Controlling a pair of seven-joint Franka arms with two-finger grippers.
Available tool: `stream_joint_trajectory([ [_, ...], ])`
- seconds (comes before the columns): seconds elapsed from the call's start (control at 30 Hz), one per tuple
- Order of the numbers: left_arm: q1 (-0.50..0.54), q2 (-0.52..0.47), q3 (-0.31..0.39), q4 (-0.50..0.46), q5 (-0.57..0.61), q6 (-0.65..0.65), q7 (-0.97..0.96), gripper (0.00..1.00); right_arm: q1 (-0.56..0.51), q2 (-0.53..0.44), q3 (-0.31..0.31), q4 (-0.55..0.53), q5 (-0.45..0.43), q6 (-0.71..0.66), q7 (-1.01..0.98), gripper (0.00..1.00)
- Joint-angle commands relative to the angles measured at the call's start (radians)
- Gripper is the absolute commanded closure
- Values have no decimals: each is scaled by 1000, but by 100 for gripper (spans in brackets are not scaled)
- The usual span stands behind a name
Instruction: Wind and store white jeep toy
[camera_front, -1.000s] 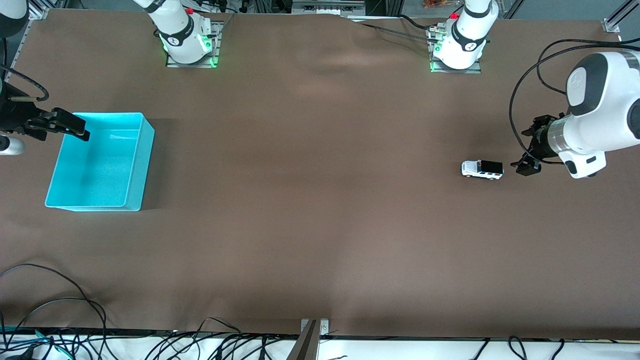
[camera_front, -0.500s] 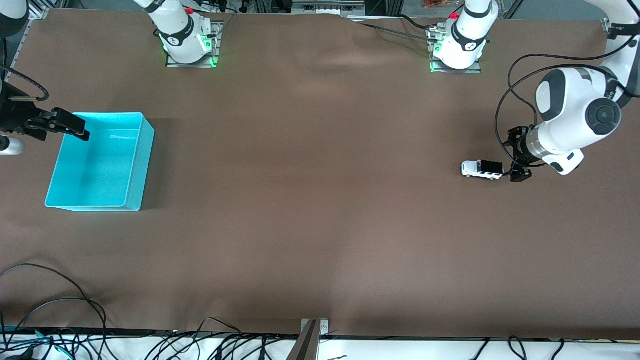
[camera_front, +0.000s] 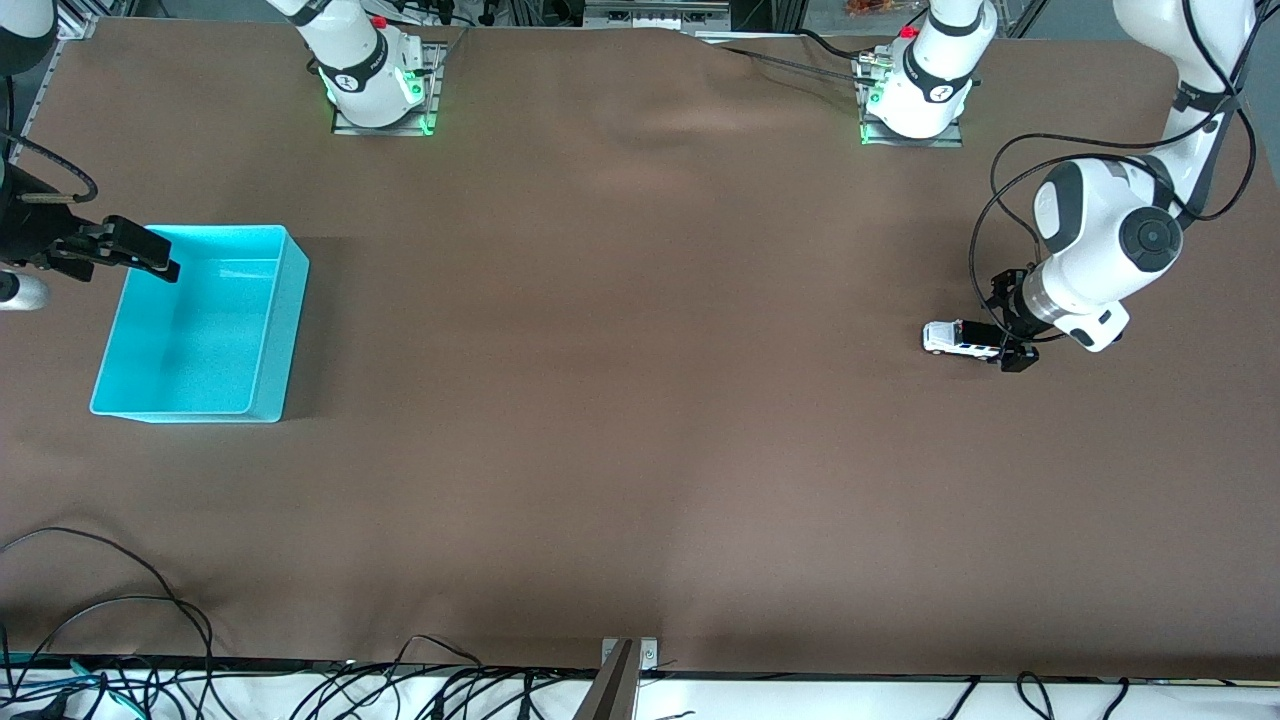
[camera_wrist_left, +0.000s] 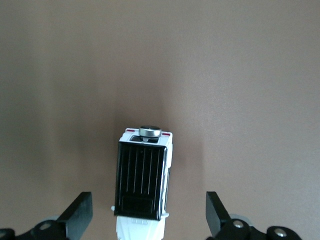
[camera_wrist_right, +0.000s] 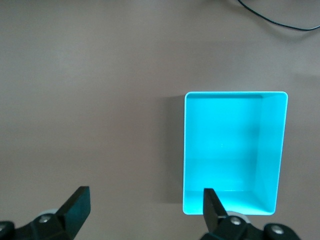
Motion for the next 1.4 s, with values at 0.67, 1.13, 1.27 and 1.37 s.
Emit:
stream_joint_trajectory([
  [0.67, 5, 37, -6, -49, 23, 122, -23, 90, -1, 2, -2, 14, 10, -8, 8, 0],
  [1.13, -12, 3, -29, -38, 23, 91, -38, 95, -1, 2, -2, 14, 10, -10, 8, 0],
  [1.27, -15, 6, -49, -38, 23, 91, -96, 95, -1, 2, -2, 14, 10, -8, 8, 0],
  [1.37, -18, 9, -67, -40, 23, 91, -127, 95, -1, 2, -2, 14, 10, -10, 8, 0],
])
